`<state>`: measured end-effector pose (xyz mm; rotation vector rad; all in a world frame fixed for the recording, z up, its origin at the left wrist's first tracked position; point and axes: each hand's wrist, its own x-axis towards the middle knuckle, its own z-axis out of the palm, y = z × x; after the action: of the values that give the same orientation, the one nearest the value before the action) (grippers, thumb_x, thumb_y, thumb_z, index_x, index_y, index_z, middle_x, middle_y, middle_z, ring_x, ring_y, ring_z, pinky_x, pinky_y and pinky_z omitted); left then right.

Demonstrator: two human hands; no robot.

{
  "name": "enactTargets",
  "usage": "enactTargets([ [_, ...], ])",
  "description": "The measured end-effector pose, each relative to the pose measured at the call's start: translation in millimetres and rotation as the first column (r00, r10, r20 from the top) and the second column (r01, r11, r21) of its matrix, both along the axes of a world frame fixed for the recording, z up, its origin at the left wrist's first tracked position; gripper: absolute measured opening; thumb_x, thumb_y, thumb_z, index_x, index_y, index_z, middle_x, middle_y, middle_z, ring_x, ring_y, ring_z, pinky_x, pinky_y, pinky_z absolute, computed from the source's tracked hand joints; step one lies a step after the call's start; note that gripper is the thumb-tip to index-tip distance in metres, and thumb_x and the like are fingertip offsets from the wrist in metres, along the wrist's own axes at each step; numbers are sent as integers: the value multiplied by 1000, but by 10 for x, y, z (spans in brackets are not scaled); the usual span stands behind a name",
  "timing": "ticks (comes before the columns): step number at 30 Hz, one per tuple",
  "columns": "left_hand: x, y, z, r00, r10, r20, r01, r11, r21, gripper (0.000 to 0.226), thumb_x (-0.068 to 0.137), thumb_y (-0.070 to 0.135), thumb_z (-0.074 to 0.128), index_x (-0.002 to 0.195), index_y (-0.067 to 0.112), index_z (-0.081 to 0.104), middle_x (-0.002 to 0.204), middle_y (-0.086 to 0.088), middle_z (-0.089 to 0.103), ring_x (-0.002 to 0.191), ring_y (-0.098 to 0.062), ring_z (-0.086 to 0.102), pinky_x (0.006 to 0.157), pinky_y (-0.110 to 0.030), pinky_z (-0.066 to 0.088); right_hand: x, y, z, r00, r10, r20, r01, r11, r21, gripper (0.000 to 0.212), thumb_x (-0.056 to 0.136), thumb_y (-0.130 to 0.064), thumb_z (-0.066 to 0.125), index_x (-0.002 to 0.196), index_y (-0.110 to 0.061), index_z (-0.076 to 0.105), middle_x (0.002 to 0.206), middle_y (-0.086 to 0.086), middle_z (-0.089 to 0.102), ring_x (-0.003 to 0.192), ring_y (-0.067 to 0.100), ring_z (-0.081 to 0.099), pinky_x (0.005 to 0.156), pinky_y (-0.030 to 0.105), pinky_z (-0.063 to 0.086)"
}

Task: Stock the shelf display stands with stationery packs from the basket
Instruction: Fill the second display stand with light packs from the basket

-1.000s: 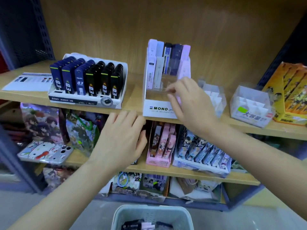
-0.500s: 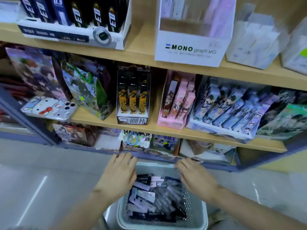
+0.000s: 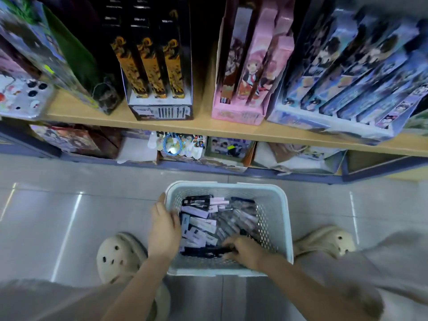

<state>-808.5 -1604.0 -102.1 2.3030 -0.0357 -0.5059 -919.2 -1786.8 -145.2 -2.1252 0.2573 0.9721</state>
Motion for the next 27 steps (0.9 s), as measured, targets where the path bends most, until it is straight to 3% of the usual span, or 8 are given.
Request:
enactTargets([
  [4,-30,-47,-37,998,66,23,-66,998,-17,51,98,4,40,146,4,24,145,-15,34,128,-30,40,91,-16,25,101,47,-47,995,79,-58,-78,997,15,39,91,-27,62,124,-6,59,125,14,56,116,25,50,93,25,35],
  [8,-53,-47,-59,995,90,41,-89,996,-29,50,97,0,41,144,0,27,141,-18,36,128,-30,38,94,-10,21,152,60,-85,981,157,-114,-157,988,13,40,93,-32,57,120,-3,61,122,16,58,113,28,53,91,30,39],
  [12,-150,-57,-9,987,95,130,-94,995,-17,43,94,-4,44,137,-1,38,135,-18,39,123,-27,40,100,-17,24,168,24,-45,975,191,-112,-192,981,0,31,98,-33,48,102,-5,60,104,16,59,94,27,58,78,31,42],
  [14,-229,-68,0,973,71,221,-72,997,0,38,90,-8,47,128,-1,46,130,-17,42,119,-26,40,101,-22,26,149,-6,-18,971,219,-101,-219,976,4,37,97,-35,50,111,-3,60,108,16,61,98,29,58,83,34,45],
  [17,-345,-103,14,956,2,292,-3,1000,1,30,85,-11,49,111,4,54,111,-9,49,102,-19,42,89,-20,31,127,-43,54,960,259,-104,-259,966,13,41,94,-39,54,116,-5,61,112,16,62,100,30,58,87,35,46],
  [19,-404,-140,4,951,-50,306,51,999,3,22,85,1,43,100,7,57,97,-4,51,89,-16,42,77,-24,34,111,-59,80,948,296,-113,-302,953,-32,42,96,-39,50,114,-3,59,115,17,59,99,30,58,84,34,45],
  [23,-464,-243,-17,958,-93,271,111,993,-49,16,89,5,43,94,7,58,89,4,49,82,-14,43,73,-21,31,41,-74,217,945,304,-120,-315,946,-81,43,98,-39,43,114,0,54,120,18,55,95,32,58,81,36,46],
  [27,-408,-366,-52,976,-176,127,193,972,-137,14,95,0,47,100,6,58,94,0,52,81,-14,51,71,-15,32,-80,-104,507,992,124,-30,-126,989,-77,36,101,-39,36,117,-8,43,110,12,56,93,26,57,79,36,43],
])
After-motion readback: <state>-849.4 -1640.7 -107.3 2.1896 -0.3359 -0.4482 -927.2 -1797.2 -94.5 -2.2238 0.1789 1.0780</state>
